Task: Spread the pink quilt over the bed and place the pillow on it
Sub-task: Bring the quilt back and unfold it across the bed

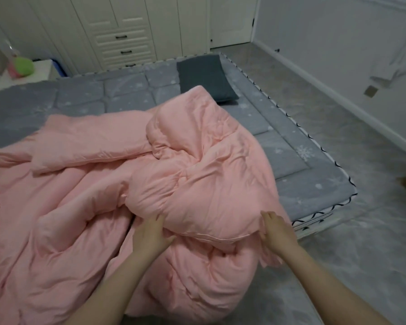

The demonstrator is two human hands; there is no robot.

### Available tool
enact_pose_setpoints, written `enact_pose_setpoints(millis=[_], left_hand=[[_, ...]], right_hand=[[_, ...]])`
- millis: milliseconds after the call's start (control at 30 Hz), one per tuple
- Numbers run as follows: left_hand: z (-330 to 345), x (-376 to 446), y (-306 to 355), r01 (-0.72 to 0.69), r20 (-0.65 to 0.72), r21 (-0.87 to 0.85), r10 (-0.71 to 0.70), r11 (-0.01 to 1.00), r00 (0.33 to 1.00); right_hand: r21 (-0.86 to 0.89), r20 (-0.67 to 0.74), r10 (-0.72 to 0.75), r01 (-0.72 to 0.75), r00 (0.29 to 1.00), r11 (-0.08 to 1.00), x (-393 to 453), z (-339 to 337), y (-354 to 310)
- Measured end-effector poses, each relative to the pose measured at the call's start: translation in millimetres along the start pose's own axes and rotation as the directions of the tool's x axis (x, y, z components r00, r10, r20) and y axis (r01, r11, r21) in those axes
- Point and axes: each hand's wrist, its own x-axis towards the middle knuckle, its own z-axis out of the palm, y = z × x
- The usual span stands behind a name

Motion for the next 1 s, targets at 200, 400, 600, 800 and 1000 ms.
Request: enact_pose_setpoints(millis=[200,400,600,800,1000], left_hand=[[14.5,42.0,15.6,-0.075,0.016,0.098,0.073,0.992,0.997],[60.6,109.5,29.5,-0.102,0.161,0.23,0.066,0.968,0.985],[82.1,158.0,75.5,-0.084,0.311,0.268,-0.004,0.96,0.95],[30.3,223.2,145.3,-0.004,0.121,0.028,0.0,1.0,0.993],[-60.4,337.8,274.6,0.101,-0.186,-0.354,-0.175,0.93,0.967]], right_hand=[[-0.12,0.122,0.112,-0.098,0.986,0.988,48.0,-10.5,17.8],[-0.177,0.18,0.101,-0.069,0.978,0.982,110.8,-18.3,55.5],[0.283,-0.024,0.197,-0.182,0.98,0.942,165.2,-59.5,84.2],[0.659,-0.221,0.399,-0.165,0.89,0.734,256.4,-123.9,115.3],[0.746,-0.205,0.487,-0.187,0.849,0.639,359.4,-217.3,188.0]])
